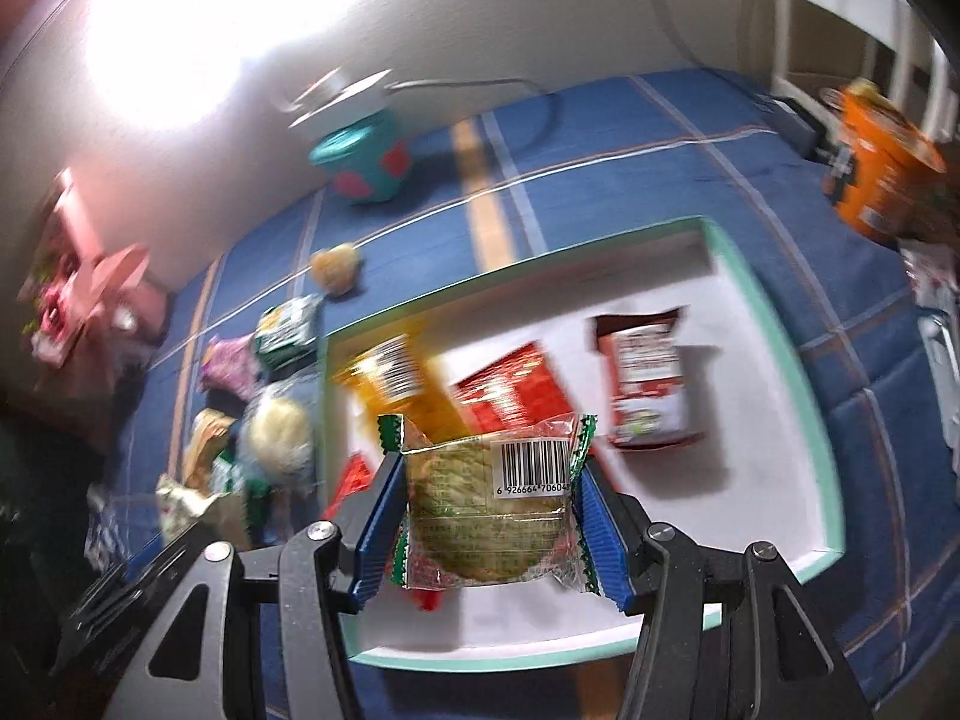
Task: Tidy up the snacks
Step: 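Carry both packs over the white tray and open both grippers to release them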
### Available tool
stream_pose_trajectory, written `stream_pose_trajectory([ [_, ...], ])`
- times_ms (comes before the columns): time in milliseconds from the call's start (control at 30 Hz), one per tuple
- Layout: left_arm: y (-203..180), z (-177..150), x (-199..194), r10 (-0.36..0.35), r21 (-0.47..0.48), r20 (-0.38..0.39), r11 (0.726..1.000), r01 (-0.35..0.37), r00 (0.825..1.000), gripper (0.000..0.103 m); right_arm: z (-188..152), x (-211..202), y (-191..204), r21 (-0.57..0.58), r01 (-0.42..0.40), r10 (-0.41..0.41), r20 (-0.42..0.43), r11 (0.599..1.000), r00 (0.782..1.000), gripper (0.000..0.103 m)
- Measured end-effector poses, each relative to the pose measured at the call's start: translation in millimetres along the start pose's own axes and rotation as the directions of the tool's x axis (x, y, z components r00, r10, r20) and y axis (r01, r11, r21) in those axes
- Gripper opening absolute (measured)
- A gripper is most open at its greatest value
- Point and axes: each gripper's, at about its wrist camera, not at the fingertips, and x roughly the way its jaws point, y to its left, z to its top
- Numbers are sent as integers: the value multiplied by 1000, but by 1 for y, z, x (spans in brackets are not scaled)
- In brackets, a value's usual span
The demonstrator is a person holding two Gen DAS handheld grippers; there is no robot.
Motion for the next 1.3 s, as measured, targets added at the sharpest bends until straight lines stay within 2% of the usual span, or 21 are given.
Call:
stream_pose_trajectory([
  [200, -44, -5, 11, -26, 106, 15, 994, 24, 1000, 56, 4, -10, -36, 85, 49, -51, 27, 995, 998, 59],
  [433, -96, -20, 33, -48, 205, -32, 977, 54, 998, 56, 5, -19, -65, 153, 92, -102, 56, 984, 993, 60],
  [533, -112, -26, 44, -38, 242, -53, 969, 50, 998, 56, 3, -16, -71, 165, 104, -112, 42, 981, 993, 60],
  [900, -120, -37, 70, 15, 288, -106, 958, 16, 994, 57, -7, 17, -68, 131, 123, -114, -74, 984, 991, 60],
  [1100, -118, -36, 72, 17, 283, -112, 959, 15, 994, 64, -11, 31, -62, 103, 127, -113, -126, 987, 986, 61],
  [1167, -117, -35, 70, 9, 279, -107, 960, 21, 994, 66, -11, 31, -61, 100, 125, -112, -124, 987, 986, 63],
  [1233, -117, -34, 68, 2, 277, -103, 961, 26, 995, 71, -10, 30, -59, 94, 124, -113, -118, 988, 987, 70],
  [1300, -117, -34, 66, 3, 278, -99, 960, 24, 995, 71, -9, 28, -57, 87, 125, -115, -111, 988, 987, 72],
])
